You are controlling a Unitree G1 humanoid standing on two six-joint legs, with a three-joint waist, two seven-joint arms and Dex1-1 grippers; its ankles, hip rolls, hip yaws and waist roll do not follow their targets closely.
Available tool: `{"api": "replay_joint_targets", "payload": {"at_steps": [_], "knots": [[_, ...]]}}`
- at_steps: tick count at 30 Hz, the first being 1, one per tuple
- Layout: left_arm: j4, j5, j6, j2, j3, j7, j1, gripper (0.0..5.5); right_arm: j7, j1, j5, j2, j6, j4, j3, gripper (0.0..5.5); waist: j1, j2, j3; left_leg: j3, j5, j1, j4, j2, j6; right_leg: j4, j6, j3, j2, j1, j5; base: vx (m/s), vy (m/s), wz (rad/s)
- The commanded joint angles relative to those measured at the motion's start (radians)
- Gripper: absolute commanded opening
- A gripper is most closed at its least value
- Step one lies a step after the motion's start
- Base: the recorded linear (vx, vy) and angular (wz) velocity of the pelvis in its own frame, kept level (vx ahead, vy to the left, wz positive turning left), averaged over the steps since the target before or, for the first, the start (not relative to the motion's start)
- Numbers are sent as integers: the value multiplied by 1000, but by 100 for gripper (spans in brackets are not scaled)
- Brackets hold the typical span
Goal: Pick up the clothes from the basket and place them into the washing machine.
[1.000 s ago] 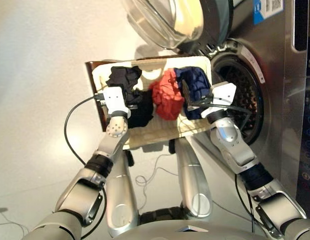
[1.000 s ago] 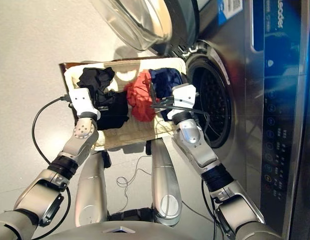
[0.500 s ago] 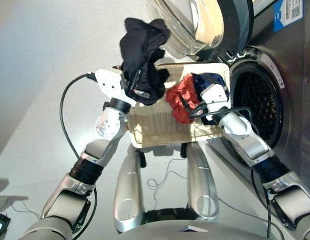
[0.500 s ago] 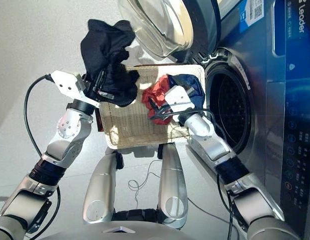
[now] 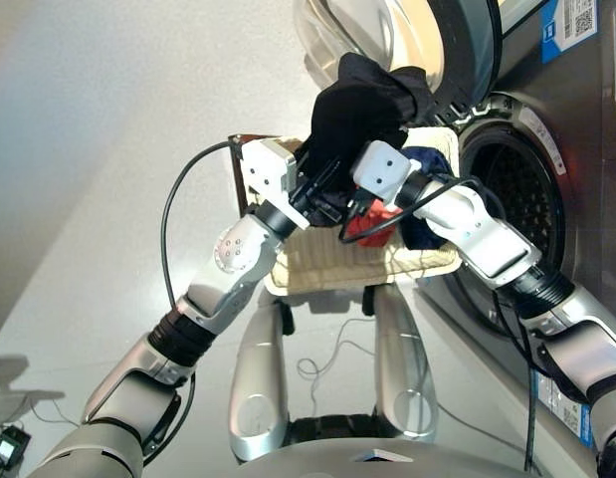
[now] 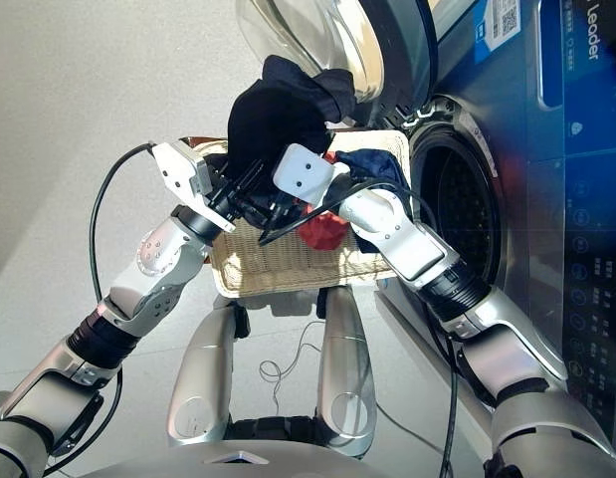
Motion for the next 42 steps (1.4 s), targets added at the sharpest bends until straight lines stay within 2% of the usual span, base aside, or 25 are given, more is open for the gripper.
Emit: {"api": "replay_joint_targets", "payload": {"at_steps": [1,10,17,18,19,21,35,36,37,38,39,42], "knots": [[-175,-15,-33,2,-35,-36,-25,0,-33,-124,-5,53,-71,-69,-7,550,-5,17,-13,-5,-64,-9,81,6,-27,-137,89,37,-23,103,43,0,0,0],[-131,-4,-30,31,-26,-15,11,0,-158,-53,21,70,-148,-191,-138,550,-11,19,-13,-4,-67,-14,91,11,-24,-121,88,40,-17,91,37,0,0,0],[-35,35,-21,51,-31,15,46,0,-185,-1,8,52,-159,-254,-183,550,-15,16,-13,-3,-68,-17,98,15,-22,-114,87,40,-12,88,35,0,0,0],[-18,43,-19,50,-32,21,50,0,-190,2,6,53,-159,-256,-186,466,-15,15,-13,-2,-68,-17,99,15,-22,-113,87,39,-11,88,34,0,0,0],[0,51,-17,48,-35,23,53,0,-195,2,5,52,-161,-255,-187,224,-14,16,-13,-1,-69,-16,100,15,-22,-113,87,40,-11,89,33,0,0,0],[22,76,-18,47,-37,32,57,0,-208,6,6,55,-166,-256,-194,0,-15,17,-13,1,-69,-17,102,15,-21,-112,86,42,-10,88,33,0,0,0],[41,125,-20,43,-37,57,51,0,-218,25,24,65,-176,-273,-194,0,-14,20,-13,1,-74,-23,118,21,-19,-92,84,47,-5,74,31,0,0,0],[44,127,-19,42,-38,59,51,47,-219,27,25,64,-177,-275,-195,0,-14,21,-13,2,-74,-22,118,21,-18,-92,84,46,-5,75,31,0,0,0],[45,129,-17,45,-42,59,50,319,-221,30,26,64,-178,-274,-197,0,-14,22,-13,1,-74,-22,117,20,-19,-93,85,46,-6,77,31,0,0,0],[44,124,-14,47,-47,54,47,481,-225,31,25,65,-179,-273,-198,0,-14,23,-13,0,-74,-22,118,20,-18,-93,85,46,-7,77,31,0,0,0],[41,122,-15,48,-47,54,44,550,-229,32,24,66,-181,-271,-199,0,-13,23,-13,-1,-74,-24,119,20,-18,-92,84,46,-6,77,30,0,0,0],[42,125,-20,48,-52,61,35,550,-253,36,18,73,-192,-261,-205,0,-13,24,-13,-2,-77,-27,125,20,-17,-87,83,46,-6,75,27,0,0,0]]}}
